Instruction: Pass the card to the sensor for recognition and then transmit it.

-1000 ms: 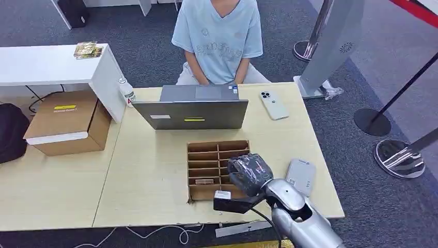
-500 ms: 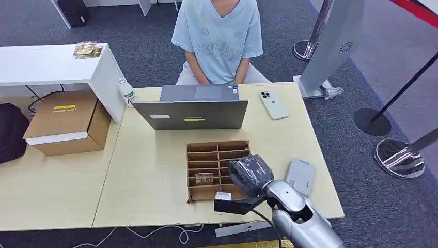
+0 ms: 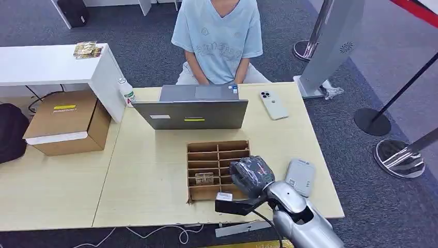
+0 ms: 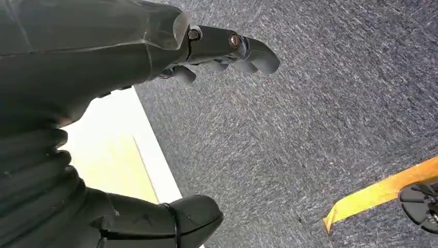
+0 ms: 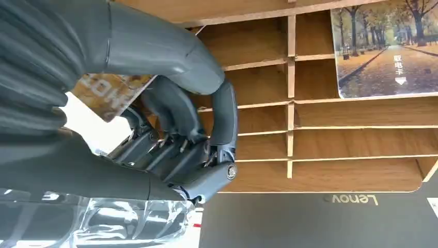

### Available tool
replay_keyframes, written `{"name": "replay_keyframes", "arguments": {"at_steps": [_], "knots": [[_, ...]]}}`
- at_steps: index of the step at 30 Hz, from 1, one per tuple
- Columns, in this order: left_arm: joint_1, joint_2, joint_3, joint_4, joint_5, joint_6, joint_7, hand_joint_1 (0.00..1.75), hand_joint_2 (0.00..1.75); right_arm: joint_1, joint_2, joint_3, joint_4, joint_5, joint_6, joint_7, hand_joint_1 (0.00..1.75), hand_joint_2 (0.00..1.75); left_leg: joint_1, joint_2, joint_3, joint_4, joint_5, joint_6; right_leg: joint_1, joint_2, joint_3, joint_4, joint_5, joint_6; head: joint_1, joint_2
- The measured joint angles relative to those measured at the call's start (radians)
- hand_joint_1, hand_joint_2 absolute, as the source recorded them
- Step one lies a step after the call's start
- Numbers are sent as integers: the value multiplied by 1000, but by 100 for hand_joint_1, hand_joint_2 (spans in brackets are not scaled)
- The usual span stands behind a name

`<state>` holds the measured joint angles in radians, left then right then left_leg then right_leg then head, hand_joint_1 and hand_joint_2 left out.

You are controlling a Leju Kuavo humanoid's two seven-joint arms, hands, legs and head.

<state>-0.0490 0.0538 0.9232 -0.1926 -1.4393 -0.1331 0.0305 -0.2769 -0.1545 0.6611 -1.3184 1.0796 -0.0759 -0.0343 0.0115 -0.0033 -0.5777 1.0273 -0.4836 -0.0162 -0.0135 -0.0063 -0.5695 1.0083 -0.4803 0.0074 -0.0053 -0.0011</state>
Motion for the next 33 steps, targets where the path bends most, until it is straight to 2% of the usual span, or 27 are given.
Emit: {"name": "replay_keyframes", "arguments": {"at_steps": [2, 22, 33], "knots": [[0, 0, 0, 0, 0, 0, 0, 0, 175, 0, 0, -1, -2, 1, 0, 0, 7, 175, 0, 0, 0, 0, 0, 0, 0, 0, 0, 0, 0, 0, 0, 0], [0, 0, 0, 0, 0, 0, 0, 0, 175, -2, 0, -12, -24, 2, -17, 3, 12, 175, 0, 0, 1, 0, 0, 0, 0, 0, 1, 0, 0, 0, 0, 0], [0, -1, 4, 0, -2, -1, 1, 0, 175, 20, 0, -81, -111, -13, -64, 19, 14, 175, 0, 0, 1, 0, 0, 0, 0, 0, 1, 0, 0, 0, 0, 0]]}}
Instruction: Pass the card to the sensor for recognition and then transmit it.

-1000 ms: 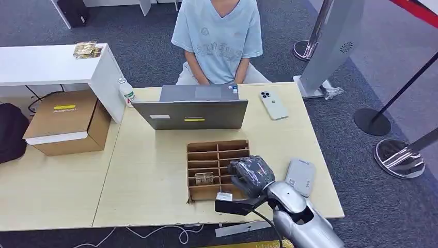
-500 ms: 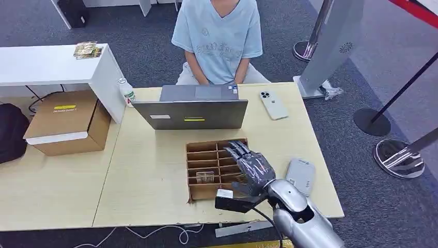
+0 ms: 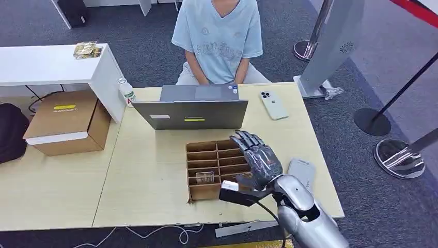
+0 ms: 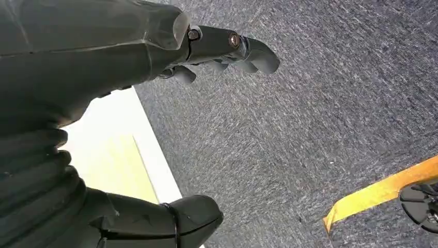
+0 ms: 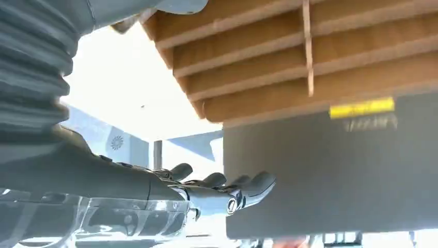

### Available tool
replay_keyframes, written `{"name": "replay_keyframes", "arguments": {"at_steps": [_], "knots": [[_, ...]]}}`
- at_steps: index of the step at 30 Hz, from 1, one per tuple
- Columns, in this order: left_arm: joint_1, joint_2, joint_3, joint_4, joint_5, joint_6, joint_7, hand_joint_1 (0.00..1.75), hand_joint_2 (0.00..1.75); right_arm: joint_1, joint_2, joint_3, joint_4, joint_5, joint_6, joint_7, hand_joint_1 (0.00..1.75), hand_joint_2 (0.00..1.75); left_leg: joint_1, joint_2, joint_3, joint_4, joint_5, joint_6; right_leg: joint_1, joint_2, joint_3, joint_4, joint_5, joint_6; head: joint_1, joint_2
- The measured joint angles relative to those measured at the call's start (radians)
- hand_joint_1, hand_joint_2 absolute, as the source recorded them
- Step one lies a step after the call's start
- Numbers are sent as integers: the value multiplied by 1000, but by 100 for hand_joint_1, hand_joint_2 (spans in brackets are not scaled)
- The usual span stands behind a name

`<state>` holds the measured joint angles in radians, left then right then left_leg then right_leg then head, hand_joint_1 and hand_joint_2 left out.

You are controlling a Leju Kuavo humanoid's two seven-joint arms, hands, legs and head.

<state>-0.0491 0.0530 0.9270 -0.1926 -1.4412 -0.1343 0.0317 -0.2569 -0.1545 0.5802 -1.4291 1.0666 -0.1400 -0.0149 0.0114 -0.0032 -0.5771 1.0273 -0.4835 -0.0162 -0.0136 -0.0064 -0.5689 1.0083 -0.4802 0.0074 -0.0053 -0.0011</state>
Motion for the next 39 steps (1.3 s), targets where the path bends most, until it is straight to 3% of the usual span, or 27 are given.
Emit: {"name": "replay_keyframes", "arguments": {"at_steps": [10, 12, 13, 14, 17, 21, 26, 29, 33, 39], "knots": [[0, 0, 18, 0, -1, 2, 2, 0, 175, 49, -16, -99, -121, -27, -41, 0, 23, 175, 0, 0, 0, 0, 0, 0, 0, 0, 0, 0, 0, 0, 0, 0], [0, 0, 20, 0, -2, 3, 2, 0, 175, 63, -23, -120, -138, -38, -40, 2, 52, 175, 0, 0, 0, 0, 0, 0, 0, 0, 0, 0, 0, 0, 0, 0], [0, 0, 20, 0, -2, 3, 2, 0, 175, 71, -26, -132, -146, -44, -40, 3, 56, 175, 0, 0, 0, 0, 0, 0, 0, 0, 0, 0, 0, 0, 0, 0], [1, 0, 21, 0, -2, 3, 2, 0, 175, 79, -30, -141, -151, -53, -39, 3, 89, 175, 0, 0, 0, 0, 0, 0, 0, 0, 0, 0, 0, 0, 0, 0], [1, 0, 21, 0, -5, 4, 2, 0, 175, 111, -42, -174, -173, -139, -13, -16, 77, 175, 0, 0, 0, 0, 0, 0, 0, 0, 0, 0, 0, 0, 0, 0], [1, 0, 21, 0, -8, 6, 2, 0, 175, 170, -61, -233, -207, -239, 3, -43, 87, 175, 0, 0, 0, 0, 0, 0, 0, 0, 0, 0, 0, 0, 0, 0], [2, 0, 22, 0, -14, 6, 5, 0, 175, 259, -88, -305, -242, -316, 10, -70, 79, 175, 0, -1, -1, 0, -1, 1, 0, -1, 0, 0, 0, 0, 0, 0], [2, 0, 22, 0, -18, 6, 5, 0, 175, 302, -92, -331, -258, -331, 13, -80, 84, 175, 0, 0, -1, 0, -1, 0, 0, 0, 0, 0, 0, 0, 0, 0], [2, 0, 22, 0, -22, 5, 5, 0, 175, 342, -92, -343, -274, -328, 21, -82, 73, 175, 0, 0, 0, 0, -1, 0, 0, 0, 0, 0, 0, 0, 0, 0], [1, 0, 22, 0, -25, 4, 1, 0, 175, 378, -92, -342, -277, -299, 34, -65, 91, 175, 0, 0, 0, 0, -1, 0, 0, 0, 0, 0, 0, 0, 0, 0]]}}
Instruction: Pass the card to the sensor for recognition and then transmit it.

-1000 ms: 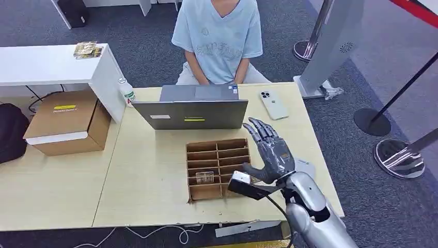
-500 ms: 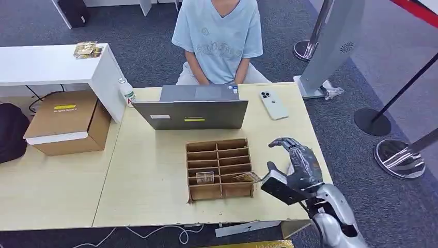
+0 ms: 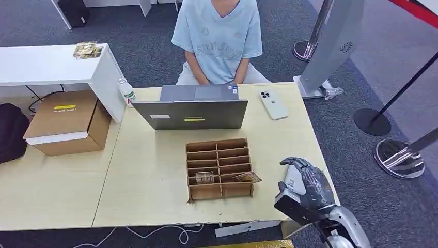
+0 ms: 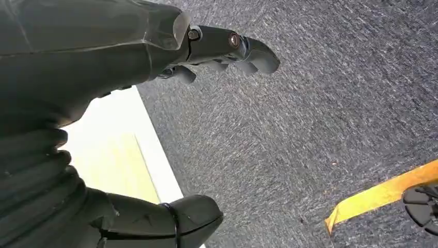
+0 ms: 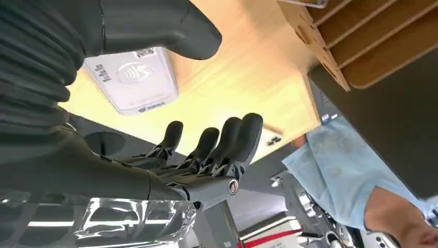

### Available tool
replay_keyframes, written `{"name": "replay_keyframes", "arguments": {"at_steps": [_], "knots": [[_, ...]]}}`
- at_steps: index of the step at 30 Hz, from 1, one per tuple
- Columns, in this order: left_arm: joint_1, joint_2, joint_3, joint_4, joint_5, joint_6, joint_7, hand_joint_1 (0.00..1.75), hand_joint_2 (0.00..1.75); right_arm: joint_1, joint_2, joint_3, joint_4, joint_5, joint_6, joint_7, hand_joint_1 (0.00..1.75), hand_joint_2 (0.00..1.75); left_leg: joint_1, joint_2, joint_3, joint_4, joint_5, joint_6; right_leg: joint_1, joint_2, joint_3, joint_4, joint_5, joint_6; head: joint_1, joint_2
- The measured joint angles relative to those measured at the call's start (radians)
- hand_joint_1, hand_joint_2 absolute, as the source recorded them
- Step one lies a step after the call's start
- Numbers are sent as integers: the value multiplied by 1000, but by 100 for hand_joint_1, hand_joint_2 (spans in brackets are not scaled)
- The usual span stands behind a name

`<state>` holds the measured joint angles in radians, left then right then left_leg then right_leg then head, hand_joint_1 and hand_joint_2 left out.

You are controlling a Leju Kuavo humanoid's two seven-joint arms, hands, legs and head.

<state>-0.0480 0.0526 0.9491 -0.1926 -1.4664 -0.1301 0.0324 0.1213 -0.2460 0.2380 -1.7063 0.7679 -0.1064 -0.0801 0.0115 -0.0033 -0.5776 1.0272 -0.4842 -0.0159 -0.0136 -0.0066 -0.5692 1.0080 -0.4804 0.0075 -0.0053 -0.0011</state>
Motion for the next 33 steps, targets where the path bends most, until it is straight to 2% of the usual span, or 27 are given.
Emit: {"name": "replay_keyframes", "arguments": {"at_steps": [11, 12, 13, 15, 18, 20, 29, 33], "knots": [[-2, 0, 0, 0, -3, -1, -8, 0, 175, 0, 43, 30, 52, 47, 21, 14, 77, 175, 0, 0, 0, 0, 0, 0, 0, 0, 0, 0, 0, 0, 0, 0], [-2, 0, 0, 0, -3, -1, -8, 0, 175, -2, 47, 31, 56, 50, 22, 14, 66, 175, 0, 0, 0, 0, 0, 0, 0, 0, 0, 0, 0, 0, 0, 0], [-2, 0, 0, 0, -3, -2, -8, 0, 175, -6, 50, 34, 61, 50, 25, 14, 68, 175, 0, 0, 0, 0, 0, 0, 0, 0, 0, 0, 0, 0, 0, 0], [-3, 0, 0, 0, -3, -2, -9, 0, 175, -18, 57, 42, 76, 53, 32, 14, 61, 175, 0, 0, 0, 0, 0, 0, 0, 0, 0, 0, 0, 0, 0, 0], [-3, 0, 0, 0, -4, -2, -9, 0, 175, -43, 66, 53, 101, 60, 40, 11, 68, 175, 0, 0, 0, 0, 0, 0, 0, 0, 0, 0, 0, 0, 0, 0], [-4, 0, 0, 0, -4, -3, -8, 0, 175, -67, 71, 60, 126, 61, 46, 9, 65, 175, 0, 0, 0, 0, 0, 0, 0, 0, 0, 0, 0, 0, 0, 0], [-6, 0, 0, 0, -4, -3, -8, 0, 175, -149, 84, 93, 206, 59, 57, 3, 77, 175, 0, 0, 0, 0, 1, 0, 0, 0, 0, 0, 0, 0, 0, 0], [-6, 0, 0, 0, -4, -3, -8, 0, 175, -169, 87, 103, 230, 59, 59, 2, 77, 175, 0, 0, 0, 0, 0, 0, 0, 0, 0, 0, 0, 0, 0, 0]]}}
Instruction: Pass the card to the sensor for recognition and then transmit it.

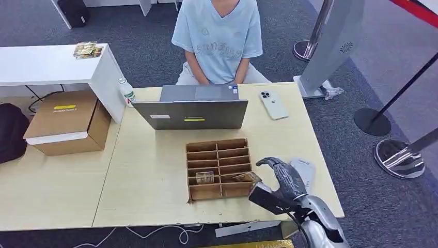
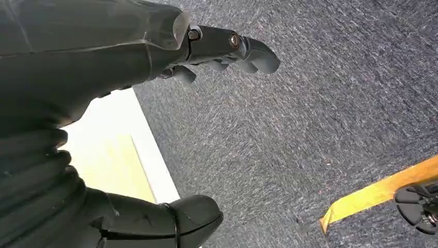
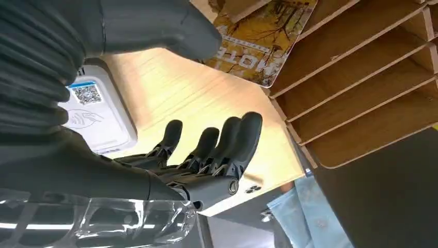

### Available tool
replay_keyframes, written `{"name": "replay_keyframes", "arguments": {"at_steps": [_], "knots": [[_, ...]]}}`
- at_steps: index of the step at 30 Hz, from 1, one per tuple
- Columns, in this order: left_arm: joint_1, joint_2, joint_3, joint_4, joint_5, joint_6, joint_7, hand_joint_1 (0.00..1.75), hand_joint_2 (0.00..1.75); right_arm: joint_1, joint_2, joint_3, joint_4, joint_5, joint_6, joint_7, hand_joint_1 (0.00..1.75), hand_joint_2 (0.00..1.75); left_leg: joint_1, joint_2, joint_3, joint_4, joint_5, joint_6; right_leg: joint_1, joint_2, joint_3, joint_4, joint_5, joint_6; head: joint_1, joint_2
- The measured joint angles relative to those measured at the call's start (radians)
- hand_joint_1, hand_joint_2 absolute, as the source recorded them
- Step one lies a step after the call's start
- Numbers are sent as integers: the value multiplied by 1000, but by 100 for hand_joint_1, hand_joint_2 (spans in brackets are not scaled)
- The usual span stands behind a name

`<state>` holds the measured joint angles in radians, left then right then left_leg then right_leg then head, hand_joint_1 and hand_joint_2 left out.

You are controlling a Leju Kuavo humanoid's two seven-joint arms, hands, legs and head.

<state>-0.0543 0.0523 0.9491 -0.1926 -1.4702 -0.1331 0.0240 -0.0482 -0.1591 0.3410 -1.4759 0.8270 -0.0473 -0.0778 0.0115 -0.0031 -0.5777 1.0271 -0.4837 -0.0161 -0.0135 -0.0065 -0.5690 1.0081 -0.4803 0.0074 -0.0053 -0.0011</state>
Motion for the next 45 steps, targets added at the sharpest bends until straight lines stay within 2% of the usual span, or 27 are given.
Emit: {"name": "replay_keyframes", "arguments": {"at_steps": [10, 18, 22, 23, 24, 26, 27, 28, 35, 39, 42, 43, 45], "knots": [[0, 0, 0, 0, 0, -1, 3, 0, 175, -23, 1, 16, 29, -5, 3, -3, 66, 175, 0, 0, 0, 0, 0, 0, 0, 0, 0, 0, 0, 0, 0, 0], [0, 0, 0, 0, 0, -1, 4, 0, 175, -23, 1, 26, 29, -8, 3, -9, 72, 175, 0, 0, 0, 0, 0, 0, 0, 0, 0, 0, 0, 0, 0, 0], [0, 0, 0, 0, 0, -1, 5, 0, 175, -23, 1, 30, 29, -8, 5, -10, 86, 175, 0, 0, 0, 0, 0, 0, 0, 0, 0, 0, 0, 0, 0, 0], [0, 0, 0, 0, 0, -1, 5, 0, 175, -23, 1, 31, 28, -8, 5, -10, 98, 175, 0, 0, 0, 0, 0, 0, 0, 0, 0, 0, 0, 0, 0, 0], [0, 0, 0, 0, 0, -1, 5, 0, 175, -23, 1, 32, 28, -8, 5, -11, 101, 175, 0, 0, 0, 0, 0, 0, 0, 0, 0, 0, 0, 0, 0, 0], [0, 0, 0, 0, 0, -1, 5, 0, 175, -23, 1, 33, 28, -9, 6, -11, 134, 175, 0, 0, 0, 0, 0, 0, 0, 0, 0, 0, 0, 0, 0, 0], [0, -1, 0, 0, 0, -1, 5, 0, 175, -23, 1, 33, 28, -9, 6, -11, 134, 175, 0, 0, 0, 0, 0, 0, 0, 0, 0, 0, 0, 0, 0, 0], [0, -1, 0, 0, 0, 0, 5, 0, 175, -23, 1, 33, 28, -9, 6, -12, 143, 175, 0, 0, 0, 0, 0, 0, 0, 0, 0, 0, 0, 0, 0, 0], [0, -4, 0, 0, -1, 0, 5, 0, 175, -23, 1, 40, 26, -14, 7, -13, 154, 175, 0, 0, 0, 0, 0, 0, 0, 0, 0, 0, 0, 0, 0, 0], [0, -4, 0, 0, -1, 1, 5, 0, 175, -23, 1, 42, 25, -17, 11, -14, 152, 175, 0, 0, 0, 0, 0, 0, 0, 0, 0, 0, 0, 0, 0, 0], [0, -4, 0, 0, -1, 1, 5, 0, 175, -23, 1, 42, 25, -19, 13, -17, 157, 175, 0, 0, 0, 0, 0, 0, 0, 0, 0, 0, 0, 0, 0, 0], [0, -5, 0, 0, -1, 1, 5, 0, 175, -23, 1, 43, 25, -20, 13, -17, 152, 175, 0, 0, 0, 0, 0, 0, 0, 0, 0, 0, 0, 0, 0, 0], [0, -5, 0, 0, -1, 1, 5, 0, 175, -23, 1, 43, 25, -25, 14, -18, 154, 175, 0, 0, 0, 0, 0, 0, 0, 0, 0, 0, 0, 0, 0, 0]]}}
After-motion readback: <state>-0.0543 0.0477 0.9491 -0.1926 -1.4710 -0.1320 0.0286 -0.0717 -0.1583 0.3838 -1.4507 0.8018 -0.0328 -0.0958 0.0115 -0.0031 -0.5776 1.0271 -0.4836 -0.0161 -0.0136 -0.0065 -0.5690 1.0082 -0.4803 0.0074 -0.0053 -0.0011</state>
